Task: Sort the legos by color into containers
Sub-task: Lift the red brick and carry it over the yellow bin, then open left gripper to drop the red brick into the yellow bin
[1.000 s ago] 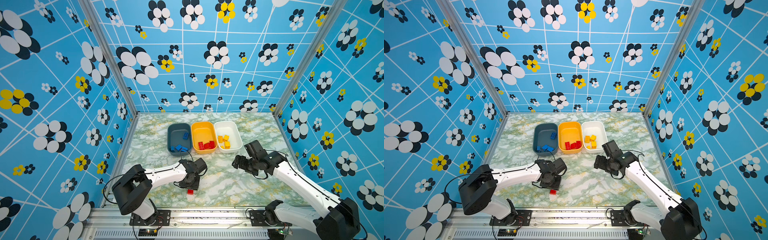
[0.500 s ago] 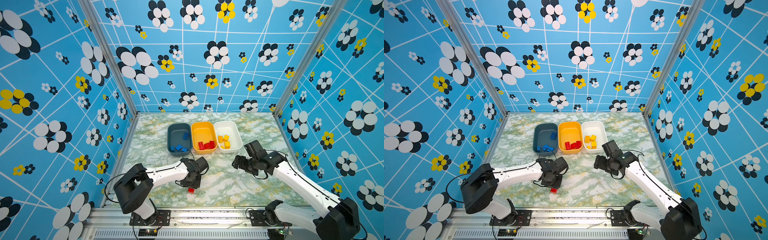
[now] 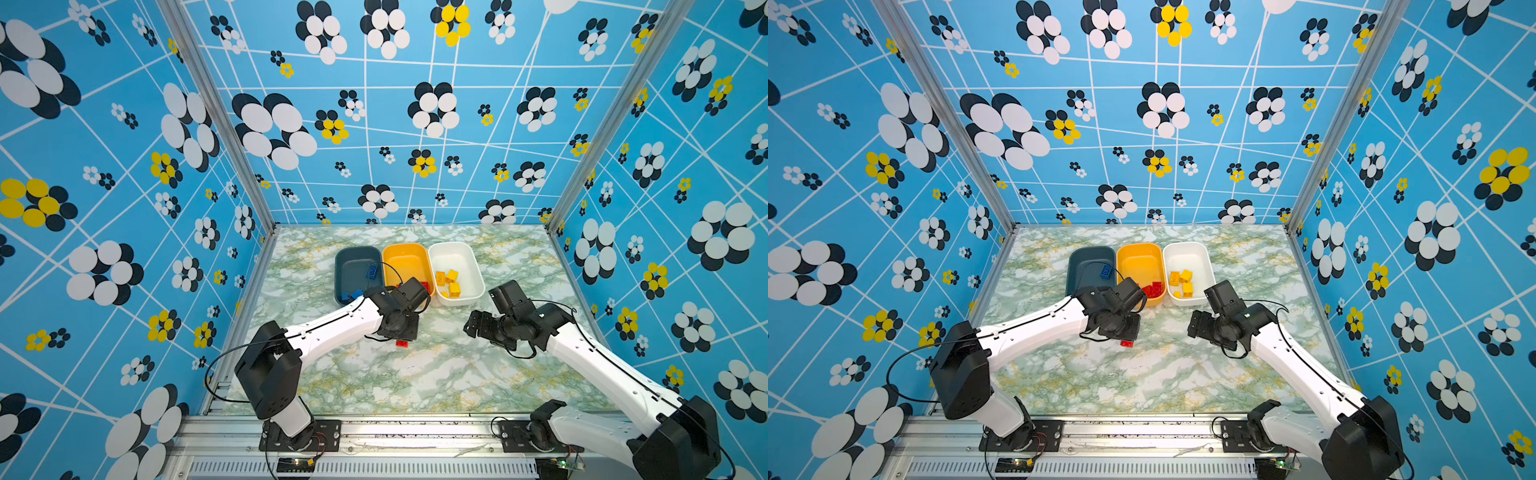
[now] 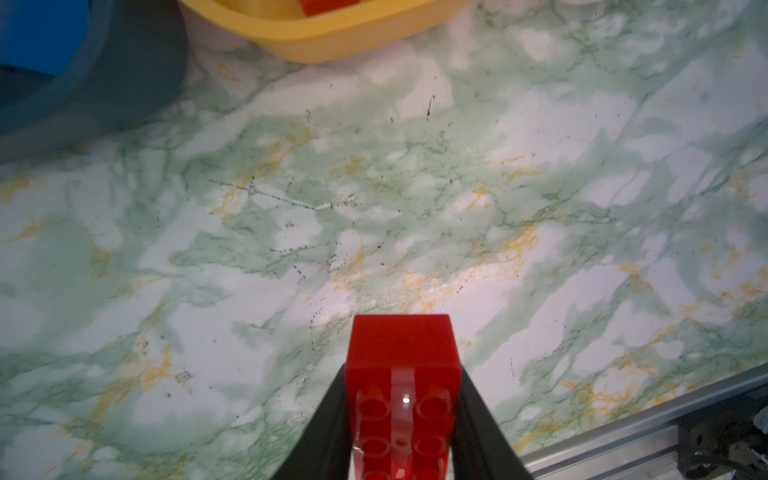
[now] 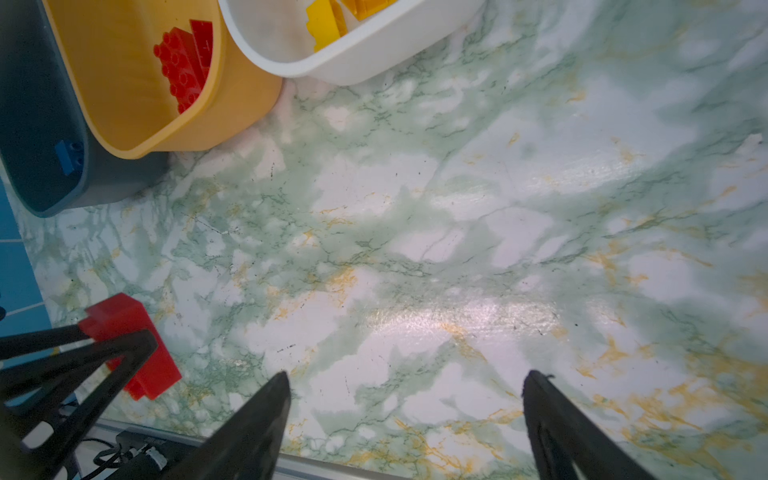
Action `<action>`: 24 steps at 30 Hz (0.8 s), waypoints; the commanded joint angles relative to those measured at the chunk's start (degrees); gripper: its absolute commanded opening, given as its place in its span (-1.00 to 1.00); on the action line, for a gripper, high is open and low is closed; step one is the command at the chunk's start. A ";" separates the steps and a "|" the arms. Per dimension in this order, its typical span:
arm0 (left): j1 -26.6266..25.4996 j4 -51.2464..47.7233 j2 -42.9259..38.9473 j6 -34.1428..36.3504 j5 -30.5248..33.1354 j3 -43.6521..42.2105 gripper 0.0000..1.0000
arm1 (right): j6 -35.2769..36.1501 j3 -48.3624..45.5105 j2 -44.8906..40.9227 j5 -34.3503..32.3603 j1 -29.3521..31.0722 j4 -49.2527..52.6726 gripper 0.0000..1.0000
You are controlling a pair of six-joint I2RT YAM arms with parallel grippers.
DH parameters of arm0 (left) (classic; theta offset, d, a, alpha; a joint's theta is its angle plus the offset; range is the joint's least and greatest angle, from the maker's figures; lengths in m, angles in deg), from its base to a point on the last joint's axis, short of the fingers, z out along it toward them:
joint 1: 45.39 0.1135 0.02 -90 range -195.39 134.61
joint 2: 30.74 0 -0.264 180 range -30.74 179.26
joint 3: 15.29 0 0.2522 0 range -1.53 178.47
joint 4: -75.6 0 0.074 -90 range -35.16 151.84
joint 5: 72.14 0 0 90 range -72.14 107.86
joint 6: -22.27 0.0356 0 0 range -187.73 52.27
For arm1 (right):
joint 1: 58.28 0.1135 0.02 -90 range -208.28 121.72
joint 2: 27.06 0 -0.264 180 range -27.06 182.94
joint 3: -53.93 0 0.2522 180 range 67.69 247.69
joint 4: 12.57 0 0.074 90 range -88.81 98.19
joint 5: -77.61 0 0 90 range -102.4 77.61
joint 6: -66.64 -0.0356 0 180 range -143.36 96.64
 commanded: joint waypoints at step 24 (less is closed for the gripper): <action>13.20 0.30 29.01 9.83 -1.09 37.74 -0.41 | -0.92 2.36 -0.35 -2.03 -0.37 0.87 0.77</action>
